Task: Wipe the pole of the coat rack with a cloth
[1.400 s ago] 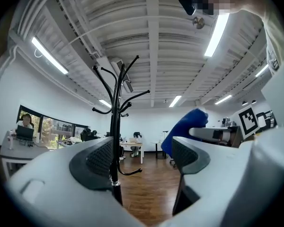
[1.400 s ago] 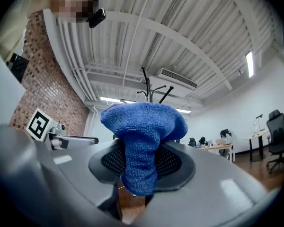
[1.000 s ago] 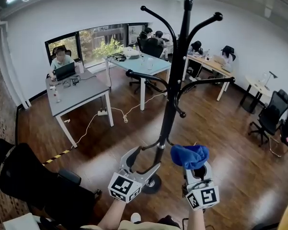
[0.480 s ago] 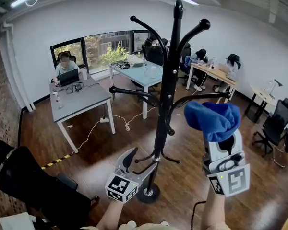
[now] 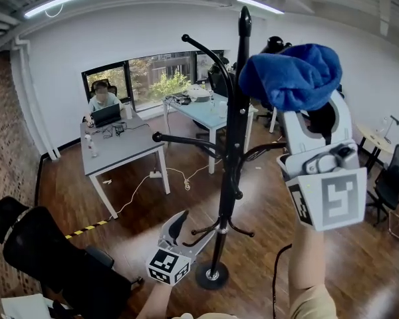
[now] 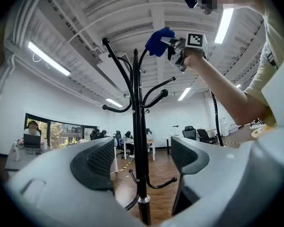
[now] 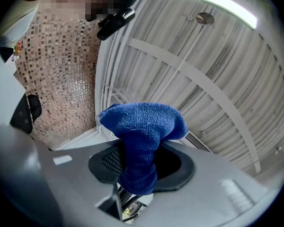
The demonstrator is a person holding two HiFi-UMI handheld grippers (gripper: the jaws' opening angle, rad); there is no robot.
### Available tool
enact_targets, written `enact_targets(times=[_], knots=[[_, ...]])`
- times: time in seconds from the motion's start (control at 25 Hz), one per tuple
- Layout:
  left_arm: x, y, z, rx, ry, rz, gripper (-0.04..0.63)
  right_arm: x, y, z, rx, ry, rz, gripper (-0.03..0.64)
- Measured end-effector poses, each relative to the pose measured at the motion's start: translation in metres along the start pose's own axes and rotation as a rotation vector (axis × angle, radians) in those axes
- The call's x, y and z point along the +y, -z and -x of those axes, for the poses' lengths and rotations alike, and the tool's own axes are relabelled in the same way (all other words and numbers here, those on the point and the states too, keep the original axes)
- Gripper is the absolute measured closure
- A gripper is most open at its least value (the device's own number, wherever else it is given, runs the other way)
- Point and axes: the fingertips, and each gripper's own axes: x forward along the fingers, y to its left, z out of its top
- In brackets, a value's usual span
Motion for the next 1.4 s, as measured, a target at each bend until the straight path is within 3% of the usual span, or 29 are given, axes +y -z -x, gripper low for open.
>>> enact_targets(times=[0.28,0.68,1.04,1.4], knots=[[0.007,0.004,0.001,0.0,-0.03,0.012,0.241,0.01,0.027,-0.023,0.022,0.032,0.014,0.47],[0.003,0.012,-0.001,0.004,-0.011,0.022,0.241,0.022,0.119,-0.032,0.214,0.045,-0.076,0.472],[-0.01,0.005,-0.01,-0.017,0.036,0.007,0.242,0.046,0.146,-0.018,0.309,0.028,0.012,0.477],[-0.013,0.002,-0.004,-0.02,0.043,0.01,0.244,0.084,0.175,0.005,0.504,-0.022,0.047,0.479]])
